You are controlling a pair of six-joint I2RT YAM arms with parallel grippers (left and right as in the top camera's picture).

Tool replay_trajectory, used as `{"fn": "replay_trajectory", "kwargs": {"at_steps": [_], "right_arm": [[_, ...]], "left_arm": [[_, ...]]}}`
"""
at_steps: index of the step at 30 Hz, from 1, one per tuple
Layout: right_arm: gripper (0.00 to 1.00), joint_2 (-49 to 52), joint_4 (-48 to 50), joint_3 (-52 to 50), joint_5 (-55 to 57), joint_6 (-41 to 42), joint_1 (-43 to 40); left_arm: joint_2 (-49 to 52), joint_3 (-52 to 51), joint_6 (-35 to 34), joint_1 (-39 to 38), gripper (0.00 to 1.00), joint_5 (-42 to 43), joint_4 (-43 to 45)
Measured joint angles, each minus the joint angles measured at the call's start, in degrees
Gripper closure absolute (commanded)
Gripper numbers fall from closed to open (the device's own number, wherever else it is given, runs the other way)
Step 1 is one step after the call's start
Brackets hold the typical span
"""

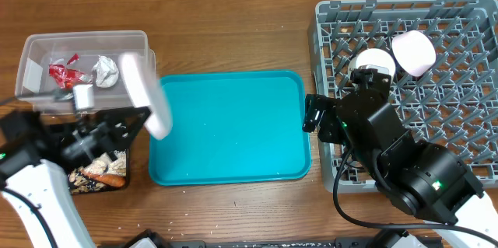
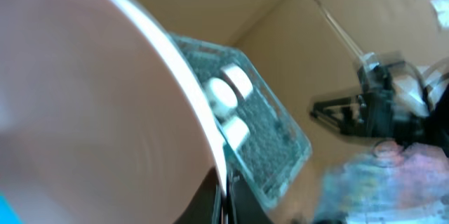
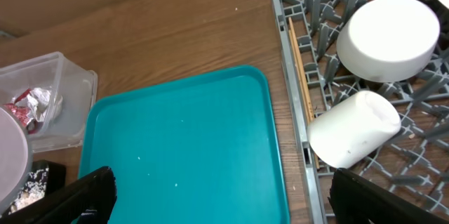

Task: Sort waste into correct bins and load items into the dishwasher
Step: 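Carry the emptied plate right and stand it in the dish rack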

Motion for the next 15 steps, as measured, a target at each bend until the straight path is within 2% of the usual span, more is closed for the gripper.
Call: {"fn": "replay_trajectory", "kwargs": {"at_steps": [5,8,11,15], "right_arm": [[0.0,0.09,-0.11,0.0,0.02,0.02,0.0],[0.0,0.11,-0.09,0.0,0.02,0.02,0.0],[0.0,0.11,-0.11,0.0,0.0,0.0,0.0],[0.0,0.11,-0.09,0.0,0.0,0.02,0.0]], "left_arm": [[2.05,0.44,-13.66,-18.67,0.96,4.68,30.38],[5.11,0.72,-28.24,-28.59,0.96,3.61,52.83],[8.55,0.79,-45.2,-37.55,0.96,-2.64,71.89],[11.78,0.5,-62.69,-45.46,0.96,-13.88,90.88]]}}
